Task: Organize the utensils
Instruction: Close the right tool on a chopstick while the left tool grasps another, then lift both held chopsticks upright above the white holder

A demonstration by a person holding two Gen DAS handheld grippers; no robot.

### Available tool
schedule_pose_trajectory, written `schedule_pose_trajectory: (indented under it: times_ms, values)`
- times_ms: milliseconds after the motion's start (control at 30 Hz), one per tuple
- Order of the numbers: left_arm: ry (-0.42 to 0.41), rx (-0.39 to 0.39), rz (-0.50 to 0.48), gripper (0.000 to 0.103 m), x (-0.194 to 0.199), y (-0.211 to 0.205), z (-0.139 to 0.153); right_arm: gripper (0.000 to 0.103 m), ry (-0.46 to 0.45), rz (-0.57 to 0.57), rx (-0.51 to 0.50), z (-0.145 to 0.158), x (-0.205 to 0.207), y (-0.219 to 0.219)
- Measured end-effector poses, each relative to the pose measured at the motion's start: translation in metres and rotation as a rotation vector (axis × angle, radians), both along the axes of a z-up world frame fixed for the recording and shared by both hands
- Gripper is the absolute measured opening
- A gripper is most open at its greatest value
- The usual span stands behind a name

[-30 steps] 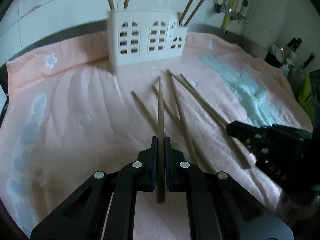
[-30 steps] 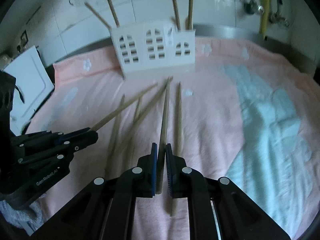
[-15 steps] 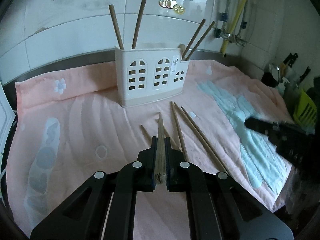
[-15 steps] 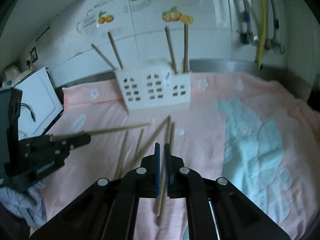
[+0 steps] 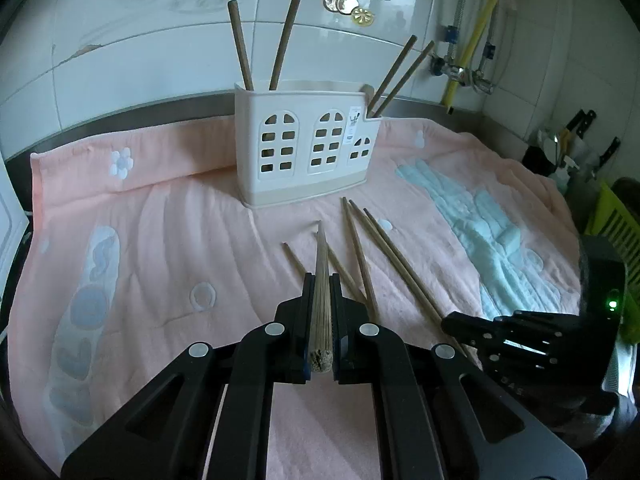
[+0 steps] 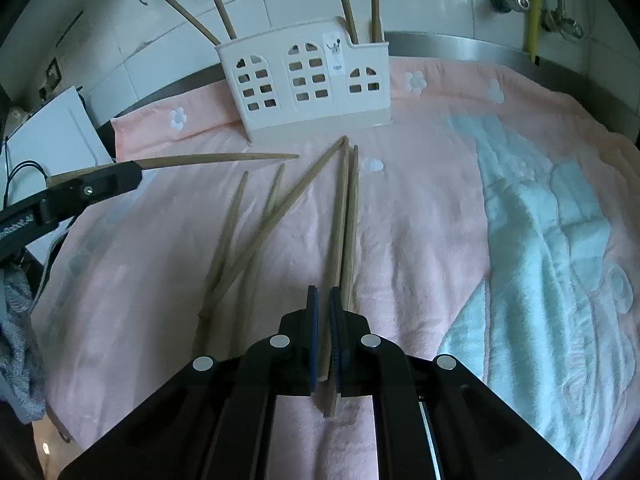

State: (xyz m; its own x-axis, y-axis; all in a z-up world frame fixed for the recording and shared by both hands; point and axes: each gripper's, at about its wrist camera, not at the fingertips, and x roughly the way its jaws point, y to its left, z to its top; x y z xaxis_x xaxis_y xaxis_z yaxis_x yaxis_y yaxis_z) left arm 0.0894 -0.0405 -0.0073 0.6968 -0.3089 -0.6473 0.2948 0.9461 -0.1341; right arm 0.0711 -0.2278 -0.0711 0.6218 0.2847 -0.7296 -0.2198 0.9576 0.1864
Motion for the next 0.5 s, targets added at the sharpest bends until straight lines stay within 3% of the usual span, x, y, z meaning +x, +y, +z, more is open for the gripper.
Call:
schedule_pose_trajectory:
  times_ms: [500]
  values:
    - [0.004, -0.02, 0.003, 0.006, 0.0011, 0.0015, -0.0011, 0.011, 0.003, -0.005, -0.043, -0.004, 0.0014, 0.0052]
